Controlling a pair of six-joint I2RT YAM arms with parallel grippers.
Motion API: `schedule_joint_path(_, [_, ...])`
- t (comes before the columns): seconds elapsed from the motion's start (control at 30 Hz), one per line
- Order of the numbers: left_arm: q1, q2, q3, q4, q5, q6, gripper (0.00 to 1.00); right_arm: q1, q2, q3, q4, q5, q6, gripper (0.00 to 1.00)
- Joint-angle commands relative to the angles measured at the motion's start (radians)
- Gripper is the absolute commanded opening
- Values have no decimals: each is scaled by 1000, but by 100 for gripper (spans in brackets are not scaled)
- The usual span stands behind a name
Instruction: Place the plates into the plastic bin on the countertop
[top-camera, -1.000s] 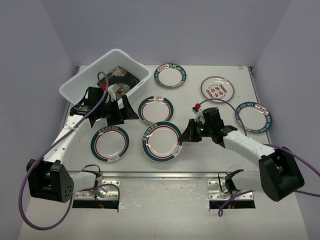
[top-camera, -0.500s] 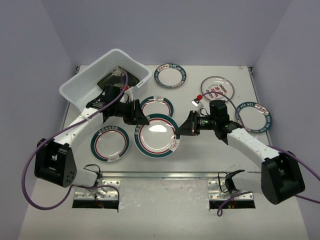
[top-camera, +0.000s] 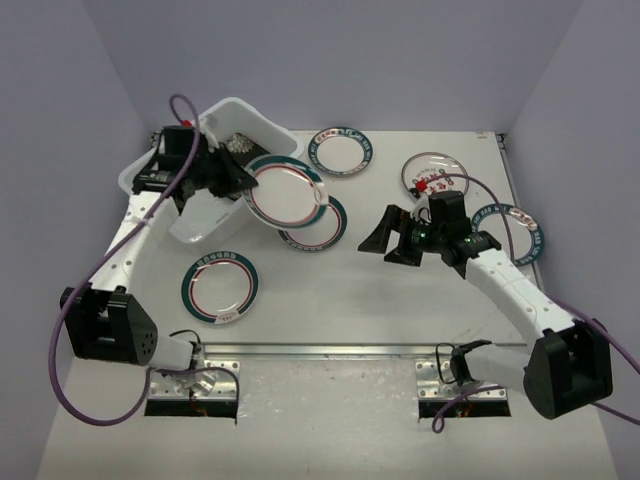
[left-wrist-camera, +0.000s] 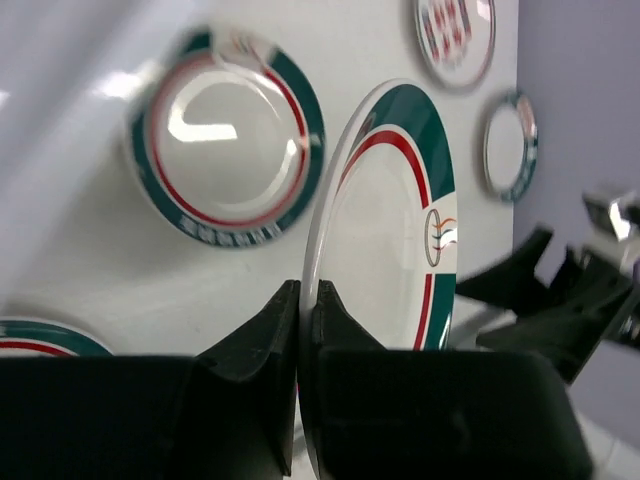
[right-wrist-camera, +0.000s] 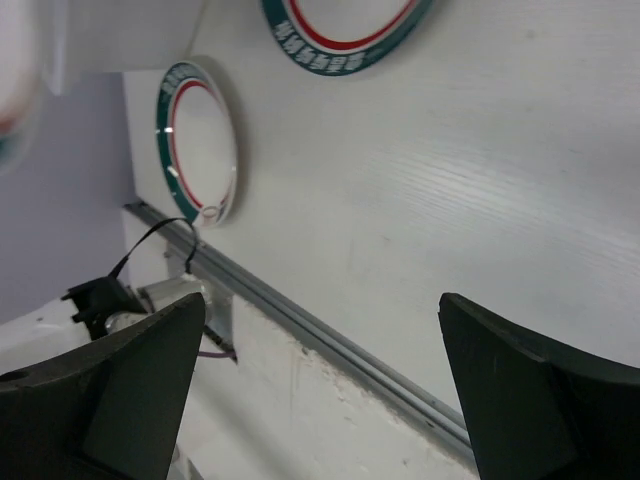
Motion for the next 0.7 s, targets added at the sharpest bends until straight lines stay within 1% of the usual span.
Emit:
schedule_joint_path(0.0, [223,34,144,80,-206,-192,0,-25,-80,12,-201,206,-95,99])
schedule_joint_path(0.1, [311,107,186,99,-343,-275,0,-27,-142,-39,-204,218,-88,99])
schedule_joint_path(0.2, [331,226,236,144,-394,-306,0,-27,-211,-76,-203,222,-76,99])
schedule_joint_path(0.27, [332,316,311,176,-393,-319,0,-25,-249,-110,-198,207,-76,99])
schedule_joint_path(0.37, [331,493,442,161,-370,-323,0,-26,-300,-152,-185,172,-61,99])
schedule_joint_path(0.47, [331,608,543,149,-367,-326,0,-27,-343,-182,-194,168,-56,99])
schedule_joint_path(0.57, [331,664,591,133,-380,-324,0,-27,-408,-203,-204,174,-64,99])
schedule_joint_path(0.67, [328,712,574,145,-367,-327,10,-27,-438,-208,-235,182,-73,99])
